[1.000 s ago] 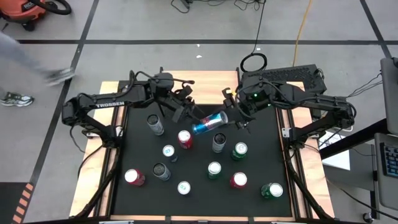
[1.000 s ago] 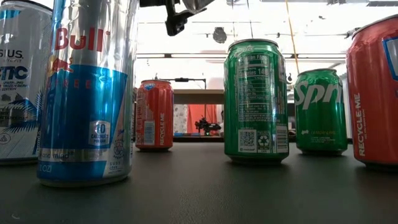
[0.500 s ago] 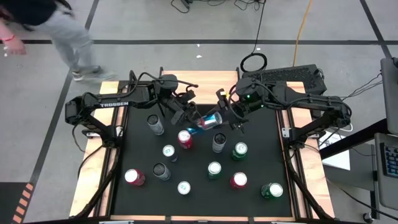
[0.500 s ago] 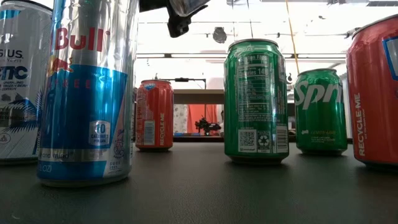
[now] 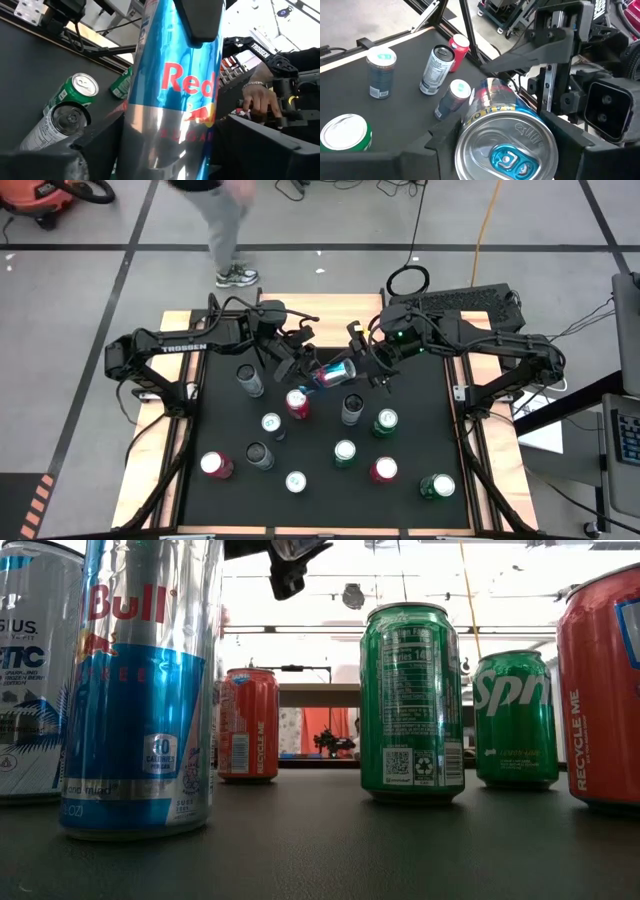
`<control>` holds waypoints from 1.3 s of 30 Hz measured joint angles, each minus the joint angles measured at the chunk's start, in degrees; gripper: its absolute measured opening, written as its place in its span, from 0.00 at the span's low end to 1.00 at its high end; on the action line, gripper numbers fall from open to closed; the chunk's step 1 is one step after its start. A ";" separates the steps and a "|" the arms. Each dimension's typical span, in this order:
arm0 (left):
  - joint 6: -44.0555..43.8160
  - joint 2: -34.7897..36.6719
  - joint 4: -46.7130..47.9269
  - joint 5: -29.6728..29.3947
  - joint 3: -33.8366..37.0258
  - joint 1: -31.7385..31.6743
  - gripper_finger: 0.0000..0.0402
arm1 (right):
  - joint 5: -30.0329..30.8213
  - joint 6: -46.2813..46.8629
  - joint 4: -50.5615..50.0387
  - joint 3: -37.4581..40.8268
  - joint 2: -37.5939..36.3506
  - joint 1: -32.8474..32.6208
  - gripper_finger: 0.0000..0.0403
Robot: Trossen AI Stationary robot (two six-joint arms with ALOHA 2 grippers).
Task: Place canned beverage on shelf
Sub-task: Put the top right blue soda can on the shelf
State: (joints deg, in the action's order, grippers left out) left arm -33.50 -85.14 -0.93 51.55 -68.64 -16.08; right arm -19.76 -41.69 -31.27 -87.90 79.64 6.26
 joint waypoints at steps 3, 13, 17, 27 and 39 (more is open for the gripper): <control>1.26 0.00 0.15 -0.07 0.00 0.35 0.78 | -0.06 0.02 0.02 0.00 0.00 0.00 0.52; 1.49 -0.02 0.04 -0.15 0.02 0.72 0.59 | -0.08 0.28 -0.13 -0.02 -0.07 -0.02 0.52; 1.43 -0.02 0.04 -0.15 0.02 0.72 0.55 | -0.01 0.28 -0.22 -0.02 -0.07 0.00 0.52; 0.45 -0.02 -0.36 -0.51 0.07 0.67 0.55 | 3.01 4.77 -0.44 -0.02 -0.21 -0.07 0.63; 0.85 -0.02 -10.84 -1.03 0.07 0.35 0.54 | 4.97 20.36 0.20 -0.27 -1.55 0.07 0.86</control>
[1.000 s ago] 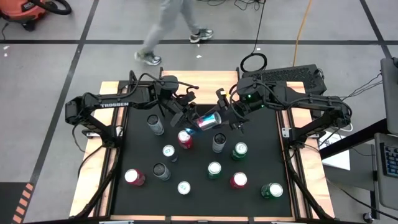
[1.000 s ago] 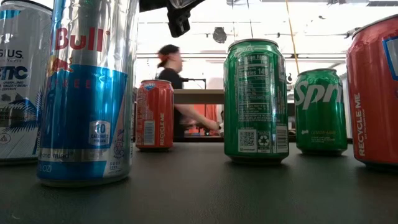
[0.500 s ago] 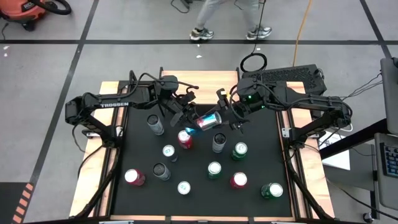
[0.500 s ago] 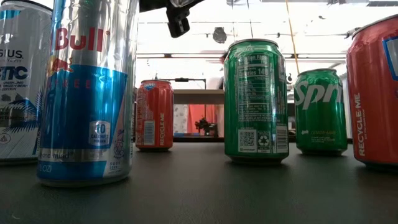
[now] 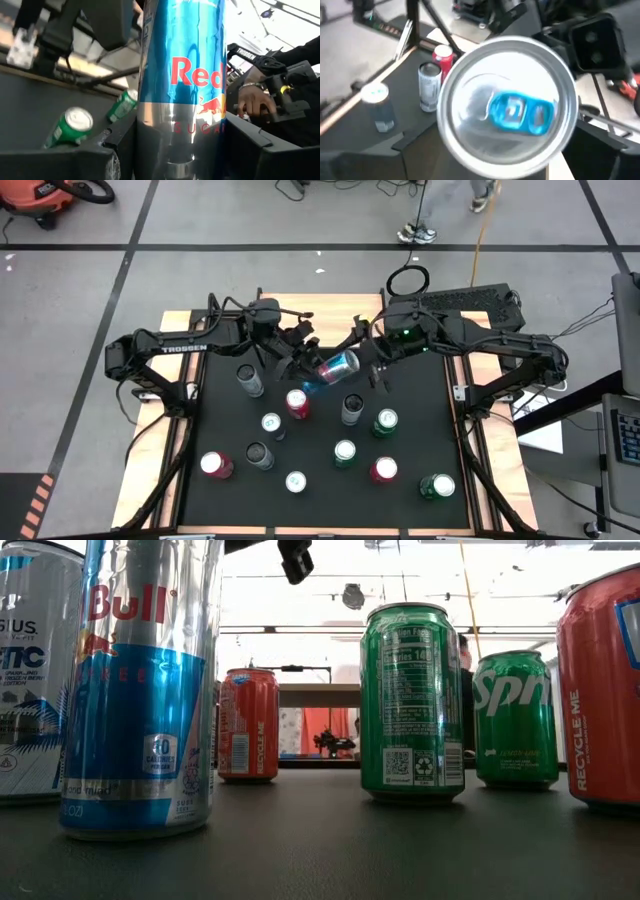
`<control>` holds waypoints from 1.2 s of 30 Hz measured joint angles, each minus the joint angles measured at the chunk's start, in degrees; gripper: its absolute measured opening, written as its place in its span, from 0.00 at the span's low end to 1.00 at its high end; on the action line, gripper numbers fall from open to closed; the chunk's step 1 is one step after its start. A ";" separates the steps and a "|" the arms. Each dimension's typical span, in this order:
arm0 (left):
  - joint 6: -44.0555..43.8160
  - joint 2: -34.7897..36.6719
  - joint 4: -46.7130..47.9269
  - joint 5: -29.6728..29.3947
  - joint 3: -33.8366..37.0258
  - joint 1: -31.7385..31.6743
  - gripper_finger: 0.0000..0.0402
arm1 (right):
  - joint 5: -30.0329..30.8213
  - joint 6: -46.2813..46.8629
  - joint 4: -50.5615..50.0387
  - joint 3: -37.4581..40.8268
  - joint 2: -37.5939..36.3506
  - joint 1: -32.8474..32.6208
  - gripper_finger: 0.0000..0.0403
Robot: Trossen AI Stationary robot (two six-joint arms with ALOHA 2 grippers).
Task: Place canned beverage on shelf
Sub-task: Put the top right blue soda can on the shelf
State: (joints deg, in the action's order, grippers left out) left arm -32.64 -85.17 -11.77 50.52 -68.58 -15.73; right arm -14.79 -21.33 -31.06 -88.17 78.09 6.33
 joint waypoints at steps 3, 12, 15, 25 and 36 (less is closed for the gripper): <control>-0.10 0.00 -5.17 -0.02 0.00 -0.05 0.54 | 3.21 5.60 -0.63 -1.87 -1.09 0.00 0.87; -1.10 0.04 -20.82 -8.17 -0.04 -0.04 0.54 | 4.59 20.24 -8.44 -8.68 -4.15 1.55 0.87; -0.98 0.04 -23.59 -12.13 -0.05 -0.04 0.54 | 4.58 26.18 -11.44 -8.70 -5.42 2.36 0.87; 4.62 0.07 -28.89 -25.27 -0.07 -0.04 0.54 | 13.39 40.35 -19.54 -7.18 -6.53 3.19 0.82; 12.41 0.07 -35.76 -36.46 -0.07 -0.04 0.54 | 18.61 49.27 13.66 -2.68 -7.24 4.19 0.82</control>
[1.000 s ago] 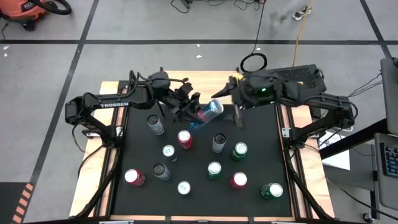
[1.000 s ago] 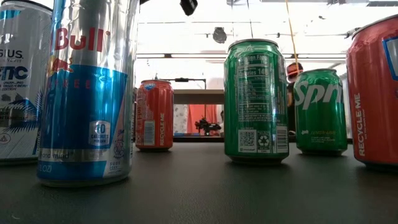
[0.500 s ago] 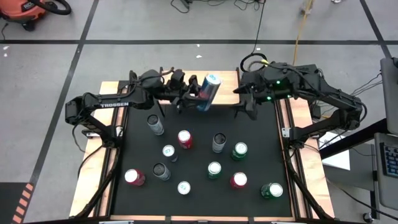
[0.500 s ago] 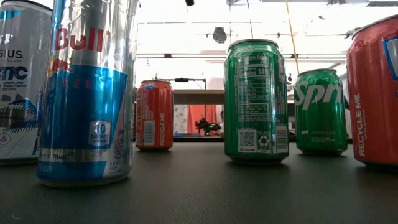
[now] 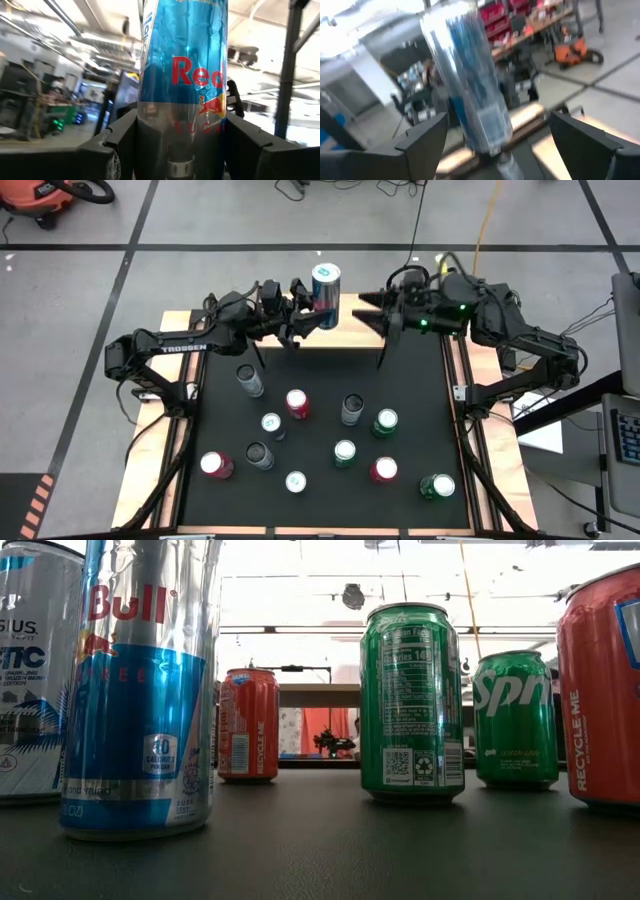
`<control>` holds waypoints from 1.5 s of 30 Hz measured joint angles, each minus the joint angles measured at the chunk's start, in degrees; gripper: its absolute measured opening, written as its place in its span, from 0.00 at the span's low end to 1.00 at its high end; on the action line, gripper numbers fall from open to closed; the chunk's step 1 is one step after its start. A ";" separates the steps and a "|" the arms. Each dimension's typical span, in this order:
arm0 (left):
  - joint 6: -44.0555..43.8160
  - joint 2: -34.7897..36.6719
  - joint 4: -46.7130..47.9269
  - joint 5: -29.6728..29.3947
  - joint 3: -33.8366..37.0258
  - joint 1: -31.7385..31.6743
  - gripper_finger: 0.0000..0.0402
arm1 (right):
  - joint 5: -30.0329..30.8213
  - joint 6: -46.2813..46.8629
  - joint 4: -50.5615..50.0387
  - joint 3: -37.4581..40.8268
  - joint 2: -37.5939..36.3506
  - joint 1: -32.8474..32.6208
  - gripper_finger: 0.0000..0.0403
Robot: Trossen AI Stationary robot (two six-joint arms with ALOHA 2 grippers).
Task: Place canned beverage on shelf
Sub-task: Put the top right blue soda can on the shelf
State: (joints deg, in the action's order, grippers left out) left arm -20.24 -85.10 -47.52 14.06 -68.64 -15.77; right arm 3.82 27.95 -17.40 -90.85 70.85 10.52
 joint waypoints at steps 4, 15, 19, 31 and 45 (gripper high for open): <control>0.19 0.00 -0.13 -3.62 0.00 0.04 0.54 | 0.69 -1.54 5.92 0.00 0.00 0.85 0.85; 9.17 0.00 0.10 -10.40 0.00 2.37 0.54 | 0.30 -2.56 9.51 0.00 -0.04 2.32 0.93; 12.12 0.00 0.48 -11.93 0.00 2.97 0.54 | -1.43 -1.99 9.94 -0.02 0.38 2.28 0.95; 13.14 0.00 2.63 -15.09 0.00 3.10 0.54 | -2.30 -5.84 11.39 -0.07 2.10 3.58 0.99; 22.19 -0.02 7.16 -26.00 0.00 3.18 0.54 | -8.50 -8.92 9.44 -0.07 3.58 9.70 0.99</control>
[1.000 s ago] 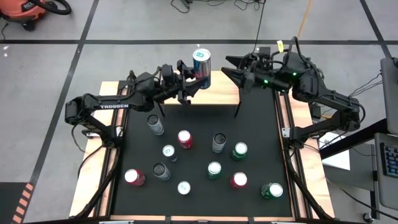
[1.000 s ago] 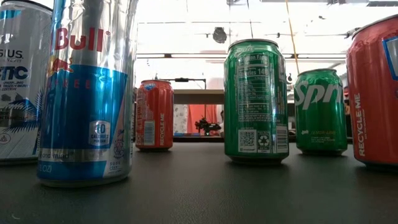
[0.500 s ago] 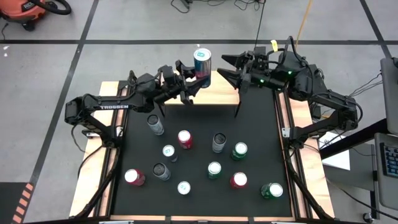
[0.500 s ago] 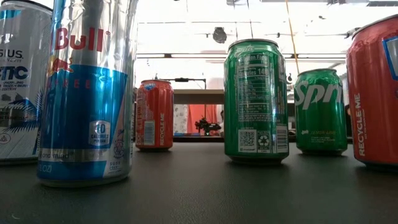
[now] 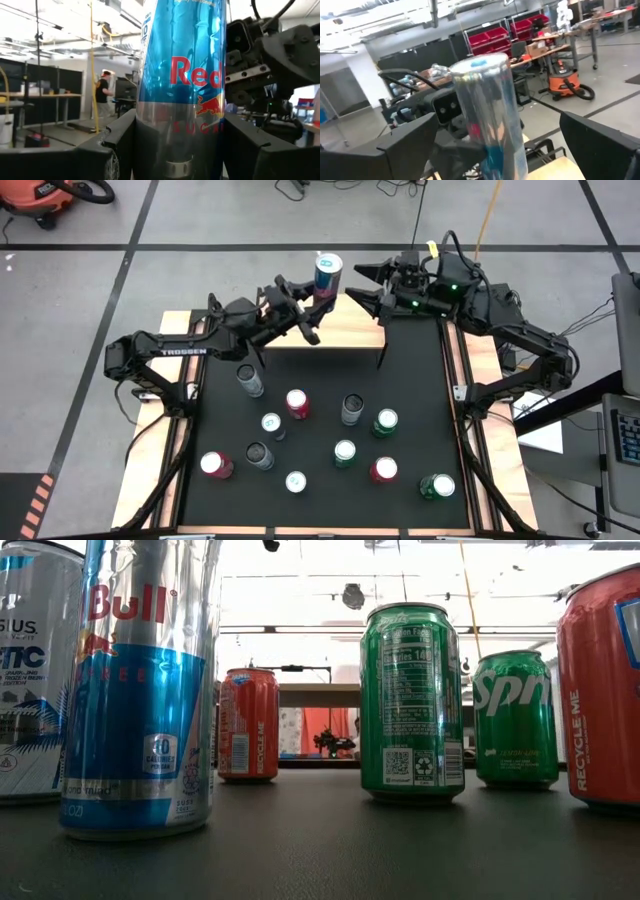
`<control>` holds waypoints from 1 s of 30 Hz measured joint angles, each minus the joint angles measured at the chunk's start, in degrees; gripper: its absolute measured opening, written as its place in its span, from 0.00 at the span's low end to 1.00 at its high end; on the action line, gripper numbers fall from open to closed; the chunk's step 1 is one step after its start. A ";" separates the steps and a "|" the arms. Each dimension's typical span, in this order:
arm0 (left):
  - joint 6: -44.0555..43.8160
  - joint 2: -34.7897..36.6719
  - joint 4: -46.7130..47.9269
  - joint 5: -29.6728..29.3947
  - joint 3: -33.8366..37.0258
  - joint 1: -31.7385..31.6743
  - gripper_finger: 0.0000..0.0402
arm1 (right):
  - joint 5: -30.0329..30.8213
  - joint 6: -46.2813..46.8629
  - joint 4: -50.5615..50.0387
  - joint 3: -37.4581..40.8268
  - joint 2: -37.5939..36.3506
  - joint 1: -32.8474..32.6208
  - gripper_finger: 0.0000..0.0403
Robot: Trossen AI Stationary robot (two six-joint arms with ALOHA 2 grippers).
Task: Place canned beverage on shelf
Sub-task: Put the top right blue soda can on the shelf
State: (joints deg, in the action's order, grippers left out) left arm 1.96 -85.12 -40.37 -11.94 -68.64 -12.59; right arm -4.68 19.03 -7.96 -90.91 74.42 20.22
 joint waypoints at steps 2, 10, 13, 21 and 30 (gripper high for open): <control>0.02 0.00 0.91 -0.33 0.00 0.00 0.54 | -0.21 0.00 0.63 -0.20 0.70 0.63 0.99; 0.02 0.00 1.05 -2.71 0.00 -0.15 0.54 | -5.30 1.14 4.76 -0.46 3.63 3.20 0.99; 0.04 0.00 0.90 -2.71 0.00 -0.17 0.54 | -7.26 1.26 6.67 -0.48 4.62 3.44 0.99; 0.00 -1.73 0.76 -2.71 0.00 -0.14 0.54 | -9.31 1.25 11.27 -0.50 8.00 3.46 0.99; -0.02 -1.95 0.98 -3.31 0.02 -0.28 0.54 | -9.11 -1.42 13.31 -0.49 8.82 3.46 0.91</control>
State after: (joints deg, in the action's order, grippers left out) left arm 1.93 -87.07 -39.39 -15.25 -68.62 -12.86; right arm -13.79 17.61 5.36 -91.40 83.24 23.68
